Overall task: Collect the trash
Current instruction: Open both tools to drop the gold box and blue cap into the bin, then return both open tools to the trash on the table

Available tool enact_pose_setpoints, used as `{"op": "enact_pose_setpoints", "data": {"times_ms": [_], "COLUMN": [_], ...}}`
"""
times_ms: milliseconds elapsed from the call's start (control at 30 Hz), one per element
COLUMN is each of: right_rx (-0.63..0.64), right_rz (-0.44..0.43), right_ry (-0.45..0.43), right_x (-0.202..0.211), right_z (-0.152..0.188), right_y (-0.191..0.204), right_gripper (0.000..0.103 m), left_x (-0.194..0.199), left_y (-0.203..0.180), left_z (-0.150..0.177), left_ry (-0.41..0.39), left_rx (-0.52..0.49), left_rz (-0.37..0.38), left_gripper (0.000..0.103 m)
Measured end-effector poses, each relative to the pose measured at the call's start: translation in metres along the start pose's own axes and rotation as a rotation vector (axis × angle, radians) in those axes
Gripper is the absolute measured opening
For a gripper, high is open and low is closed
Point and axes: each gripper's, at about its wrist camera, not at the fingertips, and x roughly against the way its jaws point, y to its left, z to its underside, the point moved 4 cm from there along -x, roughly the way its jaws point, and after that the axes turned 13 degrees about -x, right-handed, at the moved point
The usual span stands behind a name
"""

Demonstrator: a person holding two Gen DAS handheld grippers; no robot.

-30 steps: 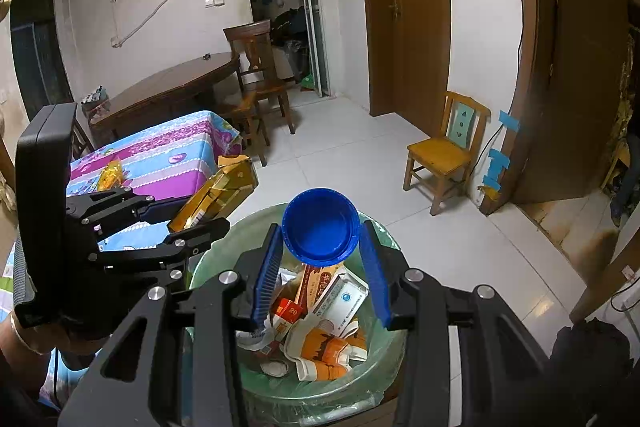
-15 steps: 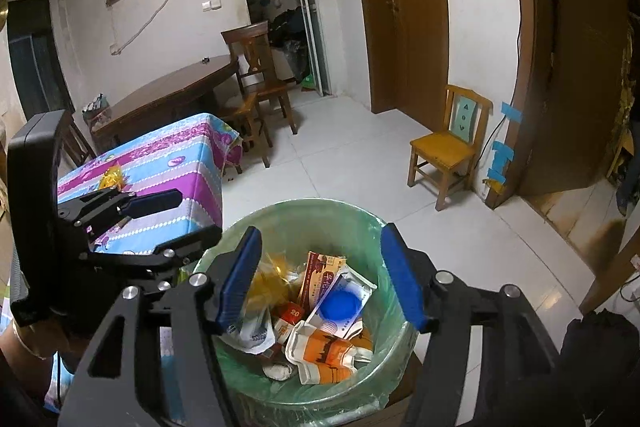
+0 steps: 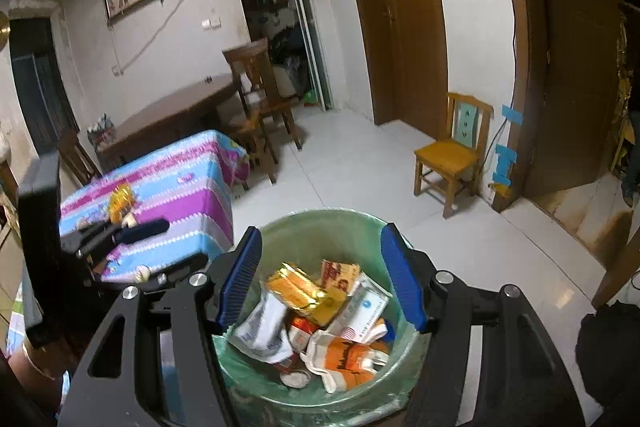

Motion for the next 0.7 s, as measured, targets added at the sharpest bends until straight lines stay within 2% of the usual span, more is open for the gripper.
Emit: {"op": "enact_pose_setpoints", "data": {"times_ms": [200, 300, 400, 533, 700], "right_rx": [-0.030, -0.018, 0.040, 0.121, 0.241], "right_rz": [-0.078, -0.134, -0.178, -0.244, -0.312], "right_ry": [-0.035, 0.005, 0.056, 0.131, 0.194], "right_x": [-0.002, -0.014, -0.031, -0.050, -0.057], "right_z": [0.021, 0.033, 0.048, 0.070, 0.103], "right_y": [0.023, 0.044, 0.077, 0.124, 0.177], "right_gripper": [0.064, 0.064, 0.064, 0.064, 0.066], "left_x": [0.037, 0.065, 0.096, 0.138, 0.185], "left_y": [0.015, 0.027, 0.049, 0.093, 0.143], "left_z": [0.053, 0.084, 0.114, 0.154, 0.191], "left_ry": [0.004, -0.002, -0.019, -0.047, -0.082], "left_rx": [0.010, 0.036, 0.072, 0.178, 0.282], "left_rz": [-0.014, -0.010, -0.040, -0.080, -0.177], "left_gripper": [0.074, 0.074, 0.076, 0.076, 0.077]}}
